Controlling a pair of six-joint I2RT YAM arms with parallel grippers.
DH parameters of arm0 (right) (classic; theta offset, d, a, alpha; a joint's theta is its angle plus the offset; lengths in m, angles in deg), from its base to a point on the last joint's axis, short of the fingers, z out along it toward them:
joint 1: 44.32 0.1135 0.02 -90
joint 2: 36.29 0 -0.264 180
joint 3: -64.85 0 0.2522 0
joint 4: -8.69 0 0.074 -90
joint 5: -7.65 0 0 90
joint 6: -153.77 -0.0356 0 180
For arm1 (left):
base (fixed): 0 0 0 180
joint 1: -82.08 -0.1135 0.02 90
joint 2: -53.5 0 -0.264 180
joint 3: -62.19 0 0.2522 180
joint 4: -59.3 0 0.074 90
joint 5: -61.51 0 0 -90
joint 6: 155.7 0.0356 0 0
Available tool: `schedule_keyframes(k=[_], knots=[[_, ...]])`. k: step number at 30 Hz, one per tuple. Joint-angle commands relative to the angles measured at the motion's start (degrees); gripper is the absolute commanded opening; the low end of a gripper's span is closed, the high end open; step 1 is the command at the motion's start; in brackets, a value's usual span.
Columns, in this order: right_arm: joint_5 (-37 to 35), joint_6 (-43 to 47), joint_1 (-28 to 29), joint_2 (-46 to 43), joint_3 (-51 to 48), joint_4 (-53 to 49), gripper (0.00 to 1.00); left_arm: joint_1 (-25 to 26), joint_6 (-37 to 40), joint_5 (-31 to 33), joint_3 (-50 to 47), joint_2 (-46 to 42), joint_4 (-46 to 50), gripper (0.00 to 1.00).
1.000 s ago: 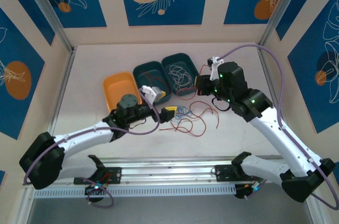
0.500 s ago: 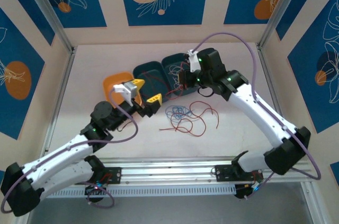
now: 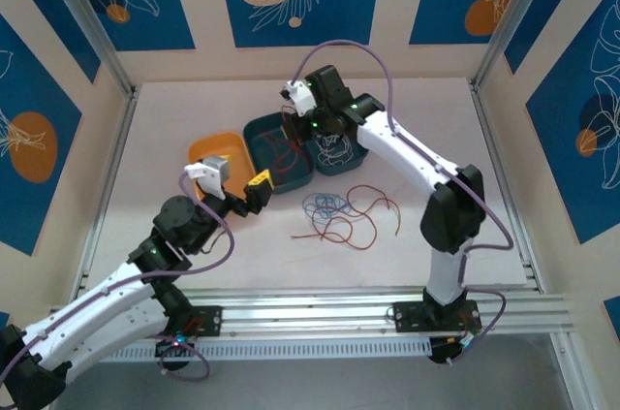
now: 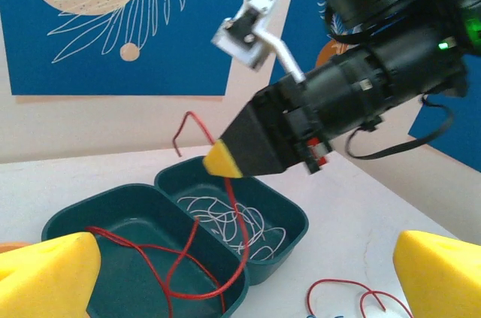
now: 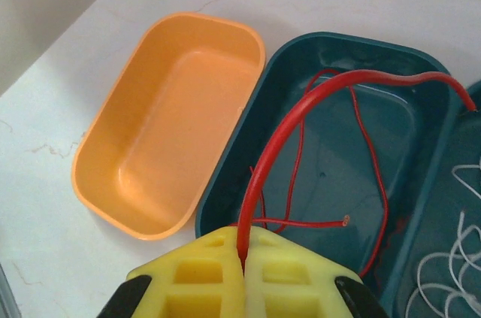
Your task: Untangle the cables
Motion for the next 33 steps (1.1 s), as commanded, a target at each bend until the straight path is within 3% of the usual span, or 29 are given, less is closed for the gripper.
schedule_keyframes(k=[1, 17, 23, 29, 33], knots=[[3.47, 4.29, 0.2, 4.21, 4.94, -3.8, 0.0, 0.17, -0.56, 1.95, -0.46, -1.34, 1.01, 1.0], [-0.74, 7.85, 0.79, 17.96, 13.14, -10.65, 0.0, 0.07, -1.78, 3.74, -2.28, -3.85, 1.92, 1.0], [-6.75, 9.34, 2.86, 19.68, 13.88, -11.98, 0.14, 0.05, -2.13, 3.62, -2.57, -3.58, 1.83, 1.0], [-9.03, 8.38, 3.37, 17.81, 13.23, -11.21, 0.32, 0.1, -2.48, 3.56, -2.69, -3.92, 2.52, 1.0], [-9.52, 7.14, 3.28, 14.98, 11.18, -10.0, 0.38, 0.11, -2.59, 3.39, -2.65, -4.2, 2.92, 1.0]])
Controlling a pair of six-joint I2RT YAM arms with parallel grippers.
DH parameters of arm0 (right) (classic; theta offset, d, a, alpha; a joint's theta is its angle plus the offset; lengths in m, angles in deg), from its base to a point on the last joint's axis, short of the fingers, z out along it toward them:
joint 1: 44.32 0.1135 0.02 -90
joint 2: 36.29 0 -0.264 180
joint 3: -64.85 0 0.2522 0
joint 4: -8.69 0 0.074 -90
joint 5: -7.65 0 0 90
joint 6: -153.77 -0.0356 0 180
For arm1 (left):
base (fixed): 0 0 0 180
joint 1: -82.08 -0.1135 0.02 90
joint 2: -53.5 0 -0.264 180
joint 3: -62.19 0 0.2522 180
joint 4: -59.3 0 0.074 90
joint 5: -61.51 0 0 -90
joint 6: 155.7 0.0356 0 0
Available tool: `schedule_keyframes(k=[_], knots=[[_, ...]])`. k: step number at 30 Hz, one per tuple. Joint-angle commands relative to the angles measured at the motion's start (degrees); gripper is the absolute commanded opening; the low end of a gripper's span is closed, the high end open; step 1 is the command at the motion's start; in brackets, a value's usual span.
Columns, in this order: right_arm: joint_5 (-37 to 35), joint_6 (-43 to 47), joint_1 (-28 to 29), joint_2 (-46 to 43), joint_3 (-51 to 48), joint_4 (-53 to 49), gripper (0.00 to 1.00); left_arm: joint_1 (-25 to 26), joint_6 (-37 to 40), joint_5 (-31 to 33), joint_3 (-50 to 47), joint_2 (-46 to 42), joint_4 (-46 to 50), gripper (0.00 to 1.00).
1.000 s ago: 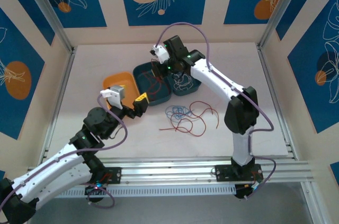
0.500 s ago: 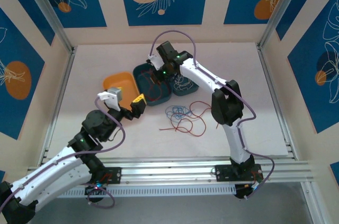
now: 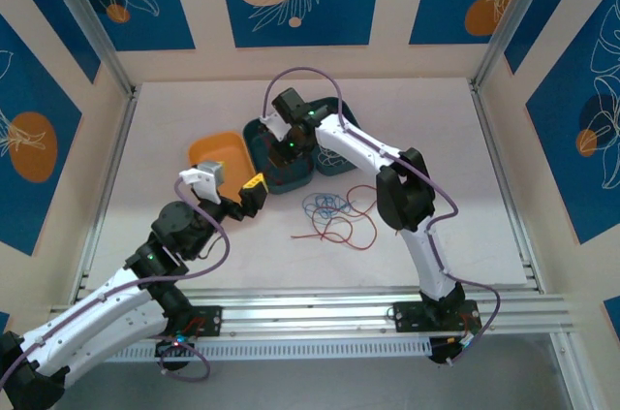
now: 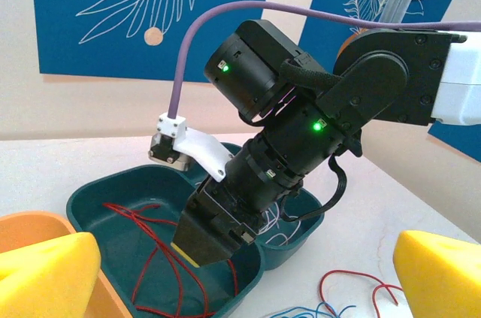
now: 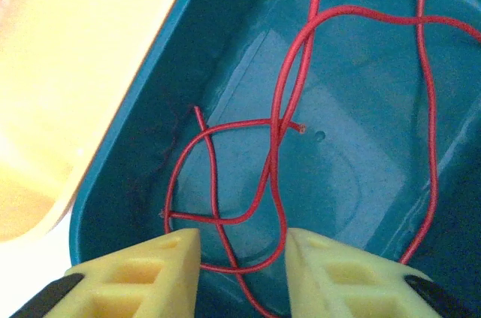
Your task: Untangle the cables
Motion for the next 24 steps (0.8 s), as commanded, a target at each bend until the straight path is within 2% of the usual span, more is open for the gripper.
schedule_keyframes(k=[1, 6, 12, 20, 24], knots=[[-1.42, -1.32, -0.31, -5.02, -1.36, 0.85, 0.39, 0.07, -0.65, 0.71, -0.38, -1.08, 0.39, 1.0], [-2.7, -4.07, -0.78, -10.57, -6.39, 3.65, 0.41, 0.07, -0.93, 0.64, -0.62, -1.16, 0.47, 1.0], [-5.7, -12.0, -3.17, -19.08, -15.37, 6.16, 0.41, 0.06, -1.21, 0.64, -0.62, -0.99, 0.8, 1.0], [-13.52, -25.93, -7.5, -32.6, -33.09, 4.43, 0.39, 0.1, -1.7, 1.03, 0.89, 1.42, 4.04, 1.0], [-13.19, -31.26, -9.96, -38.95, -42.73, 2.7, 0.36, 0.1, -2.24, 0.55, 1.85, 4.01, 4.61, 1.0]])
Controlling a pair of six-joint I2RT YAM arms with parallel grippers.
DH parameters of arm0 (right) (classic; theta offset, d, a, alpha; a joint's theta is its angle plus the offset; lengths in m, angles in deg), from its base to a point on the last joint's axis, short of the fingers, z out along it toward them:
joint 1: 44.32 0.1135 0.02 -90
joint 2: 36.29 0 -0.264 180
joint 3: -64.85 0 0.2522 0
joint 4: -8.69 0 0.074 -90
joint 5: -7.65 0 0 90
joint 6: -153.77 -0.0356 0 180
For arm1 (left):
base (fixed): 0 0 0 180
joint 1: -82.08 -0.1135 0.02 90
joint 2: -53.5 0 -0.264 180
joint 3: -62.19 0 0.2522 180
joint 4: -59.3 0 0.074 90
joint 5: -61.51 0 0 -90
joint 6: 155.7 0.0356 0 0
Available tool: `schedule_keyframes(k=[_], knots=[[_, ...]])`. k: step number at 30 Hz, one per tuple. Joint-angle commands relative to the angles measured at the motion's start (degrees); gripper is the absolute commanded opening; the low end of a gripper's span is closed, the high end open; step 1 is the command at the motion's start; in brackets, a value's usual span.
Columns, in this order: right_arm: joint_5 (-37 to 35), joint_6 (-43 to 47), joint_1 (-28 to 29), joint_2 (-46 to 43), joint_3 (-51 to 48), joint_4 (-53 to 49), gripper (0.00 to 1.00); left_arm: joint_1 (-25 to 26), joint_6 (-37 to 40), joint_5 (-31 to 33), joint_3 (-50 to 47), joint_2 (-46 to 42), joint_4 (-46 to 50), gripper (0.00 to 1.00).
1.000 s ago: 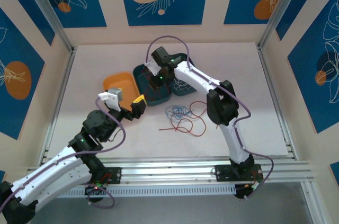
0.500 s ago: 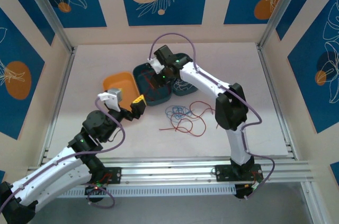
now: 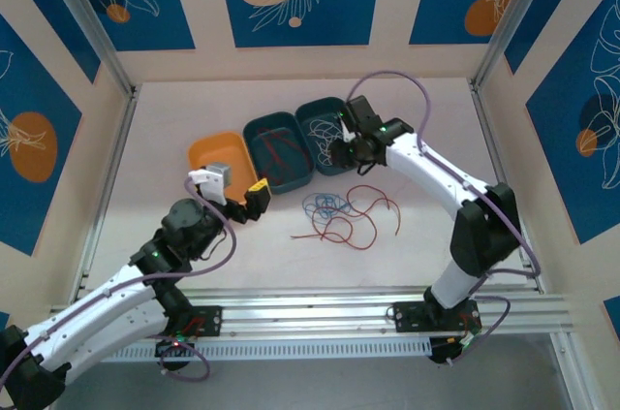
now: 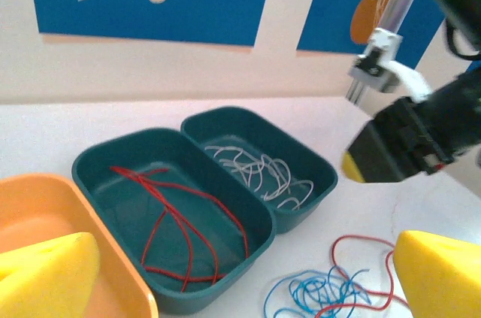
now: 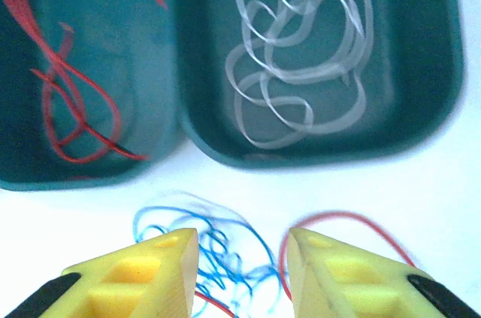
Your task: Untangle the cables
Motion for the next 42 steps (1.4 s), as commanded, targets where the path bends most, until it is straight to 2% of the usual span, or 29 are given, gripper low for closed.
schedule_keyframes(k=[1, 7, 13, 17, 26, 31, 42], knots=[[-1.29, -7.79, -1.49, -5.19, -7.07, -3.13, 0.36, 0.11, -1.09, 0.07, 2.38, 1.82, 0.86, 1.0], [0.43, -15.14, -4.85, -10.74, -16.04, -6.42, 0.36, 0.11, -1.26, -2.68, 4.03, 7.51, -0.79, 1.0], [5.79, -20.54, -7.89, -12.31, -22.71, -3.08, 0.37, 0.11, -1.88, -6.13, 6.19, 13.17, -1.03, 1.0], [7.04, -22.22, -11.49, -10.92, -24.21, -2.41, 0.4, 0.11, -2.23, -8.09, 7.61, 15.61, 0.14, 1.0], [14.02, -24.39, -18.73, -10.45, -28.55, 3.63, 0.54, 0.08, -2.94, -9.19, 7.78, 17.17, -0.06, 1.0], [15.16, -25.03, -18.59, -8.82, -28.11, 5.5, 0.58, 0.04, -2.94, -9.39, 8.0, 18.09, -0.73, 1.0], [6.25, -26.77, -11.27, -0.13, -21.08, 2.5, 0.59, 0.07, -3.0, -9.93, 7.79, 18.98, -1.59, 1.0]])
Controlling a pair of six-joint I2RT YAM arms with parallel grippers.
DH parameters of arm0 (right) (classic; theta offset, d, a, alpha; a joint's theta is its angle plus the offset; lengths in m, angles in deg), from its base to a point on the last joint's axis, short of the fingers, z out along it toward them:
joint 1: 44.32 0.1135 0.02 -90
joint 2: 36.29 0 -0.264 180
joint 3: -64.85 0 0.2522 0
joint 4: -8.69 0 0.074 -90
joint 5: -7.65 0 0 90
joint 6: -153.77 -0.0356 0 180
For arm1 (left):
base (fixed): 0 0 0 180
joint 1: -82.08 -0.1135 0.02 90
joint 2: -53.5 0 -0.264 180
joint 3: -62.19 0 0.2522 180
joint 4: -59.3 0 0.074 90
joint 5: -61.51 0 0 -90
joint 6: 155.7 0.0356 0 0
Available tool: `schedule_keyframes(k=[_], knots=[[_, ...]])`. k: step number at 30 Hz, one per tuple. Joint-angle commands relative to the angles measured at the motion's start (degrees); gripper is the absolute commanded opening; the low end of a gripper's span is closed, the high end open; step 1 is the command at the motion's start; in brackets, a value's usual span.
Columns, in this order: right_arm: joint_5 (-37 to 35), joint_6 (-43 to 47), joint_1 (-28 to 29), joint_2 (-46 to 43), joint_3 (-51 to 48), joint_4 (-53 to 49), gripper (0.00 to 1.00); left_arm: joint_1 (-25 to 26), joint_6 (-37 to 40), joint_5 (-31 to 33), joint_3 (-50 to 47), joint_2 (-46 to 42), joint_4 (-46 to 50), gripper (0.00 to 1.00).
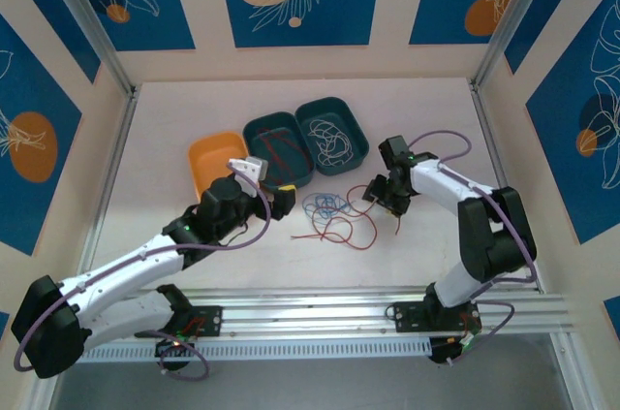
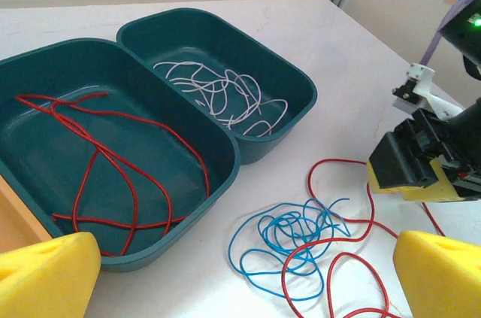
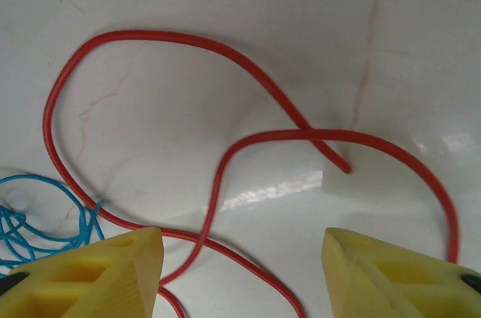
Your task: Untangle the cables
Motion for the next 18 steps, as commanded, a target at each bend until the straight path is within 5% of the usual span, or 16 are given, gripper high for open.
schedule_keyframes(k=[1, 10, 18], knots=[[-3.09, -1.54, 1.66, 2.49, 2.89, -1.55, 0.59, 0.07, -0.73, -0.72, 1.36, -0.08, -2.01, 1.0], [-3.27, -2.42, 3.71, 9.04, 4.96, -0.86, 0.56, 0.1, -0.71, 0.95, -0.08, -2.16, -1.79, 1.0], [-1.61, -2.93, 3.44, 10.7, 3.46, 1.09, 0.35, 0.11, -0.56, 1.49, -0.53, -2.96, -1.53, 1.0]])
